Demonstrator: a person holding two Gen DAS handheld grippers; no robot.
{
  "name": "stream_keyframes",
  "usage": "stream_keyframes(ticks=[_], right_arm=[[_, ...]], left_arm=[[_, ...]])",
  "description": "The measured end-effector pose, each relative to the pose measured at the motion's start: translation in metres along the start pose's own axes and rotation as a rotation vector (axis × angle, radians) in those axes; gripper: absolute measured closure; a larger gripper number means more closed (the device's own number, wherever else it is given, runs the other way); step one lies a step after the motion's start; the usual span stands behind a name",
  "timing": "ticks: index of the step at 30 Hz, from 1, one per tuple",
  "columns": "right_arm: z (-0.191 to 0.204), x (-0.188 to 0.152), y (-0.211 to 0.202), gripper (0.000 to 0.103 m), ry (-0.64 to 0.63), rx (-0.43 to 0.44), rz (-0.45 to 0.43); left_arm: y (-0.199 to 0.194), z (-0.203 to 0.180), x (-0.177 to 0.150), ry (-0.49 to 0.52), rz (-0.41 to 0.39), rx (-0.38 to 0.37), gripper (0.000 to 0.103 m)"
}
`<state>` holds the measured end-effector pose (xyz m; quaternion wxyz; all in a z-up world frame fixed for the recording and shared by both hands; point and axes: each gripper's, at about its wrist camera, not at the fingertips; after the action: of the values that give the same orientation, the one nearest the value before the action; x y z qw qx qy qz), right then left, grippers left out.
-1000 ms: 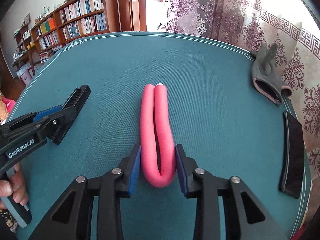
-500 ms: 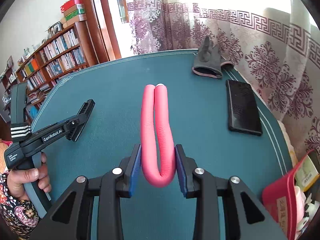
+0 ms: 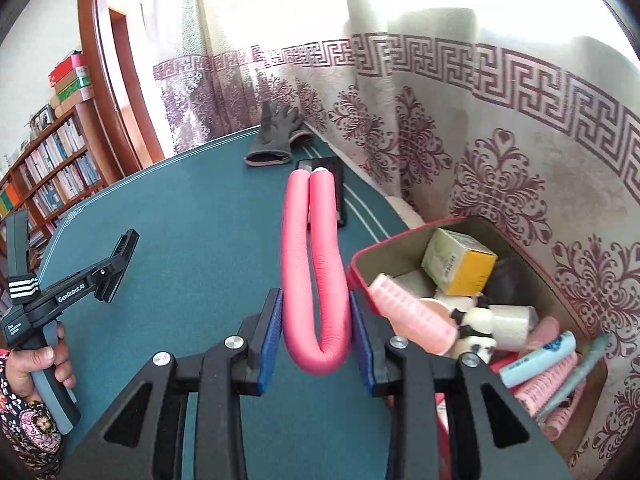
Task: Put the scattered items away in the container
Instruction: 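Carry the comb and pink roller into the red tin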
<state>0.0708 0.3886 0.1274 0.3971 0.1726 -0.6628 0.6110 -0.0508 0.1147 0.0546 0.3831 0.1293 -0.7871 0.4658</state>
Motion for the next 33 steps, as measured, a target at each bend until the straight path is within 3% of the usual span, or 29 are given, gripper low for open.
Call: stream_keyframes(ticks=[6, 17, 27, 33], right_arm=[[-0.053, -0.007, -0.019, 0.067, 0.063, -0.102, -0.015], [-0.121, -0.042, -0.028, 0.067, 0.171, -0.121, 0.043], [-0.138, -0.058, -0.045, 0.066, 0.142, -0.075, 0.075], [-0.131, -0.066, -0.042, 0.066, 0.112, -0.031, 0.098]], left_arm=[[0.004, -0.056, 0.001, 0.075, 0.024, -0.082, 0.073], [0.015, -0.180, 0.016, 0.257, 0.043, -0.239, 0.073], [0.032, -0.274, 0.012, 0.365, 0.093, -0.383, 0.073], [0.038, -0.309, -0.002, 0.427, 0.120, -0.437, 0.073]])
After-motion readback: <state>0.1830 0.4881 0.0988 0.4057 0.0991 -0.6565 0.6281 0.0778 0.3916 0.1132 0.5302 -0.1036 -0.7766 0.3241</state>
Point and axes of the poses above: each gripper's, at about its wrist camera, not at the fingertips, and y roughly the way its jaws point, z to its left, x to its top, and after that the axes turned 4 degrees about -x, right-handed
